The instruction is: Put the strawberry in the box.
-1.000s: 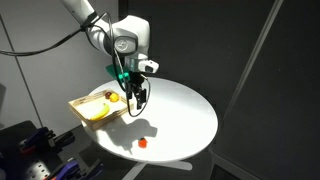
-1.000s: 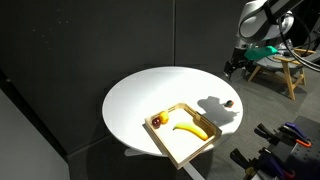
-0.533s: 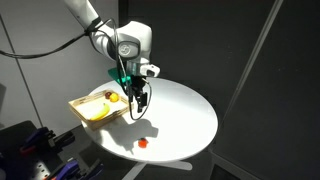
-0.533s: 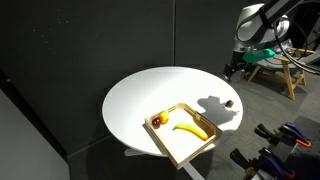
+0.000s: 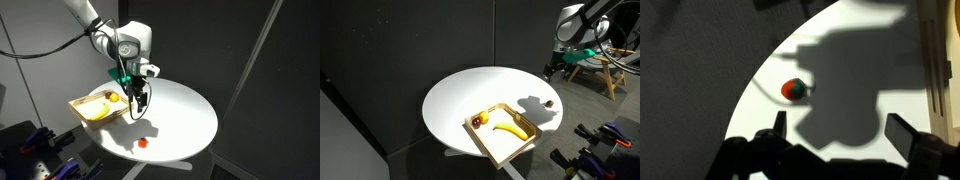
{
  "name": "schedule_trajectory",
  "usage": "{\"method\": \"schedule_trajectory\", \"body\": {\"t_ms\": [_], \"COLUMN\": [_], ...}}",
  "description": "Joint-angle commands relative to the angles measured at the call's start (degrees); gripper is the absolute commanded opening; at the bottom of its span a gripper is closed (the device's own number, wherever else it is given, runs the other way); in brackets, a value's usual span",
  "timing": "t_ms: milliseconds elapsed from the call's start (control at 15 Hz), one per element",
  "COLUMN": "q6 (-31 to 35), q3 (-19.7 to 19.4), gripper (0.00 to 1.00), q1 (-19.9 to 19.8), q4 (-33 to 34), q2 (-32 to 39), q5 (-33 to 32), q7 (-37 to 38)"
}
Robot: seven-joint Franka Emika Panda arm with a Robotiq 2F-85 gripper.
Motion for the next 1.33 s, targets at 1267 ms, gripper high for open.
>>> {"method": "schedule_trajectory", "body": {"t_ms": [1267], "q6": [9.8], "q3": [-0.4], "gripper": [1.00], "q1": [-1.3], "q4": [2.5], "q2": [12.5], "q5": [1.1], "q7": [-2.2]}}
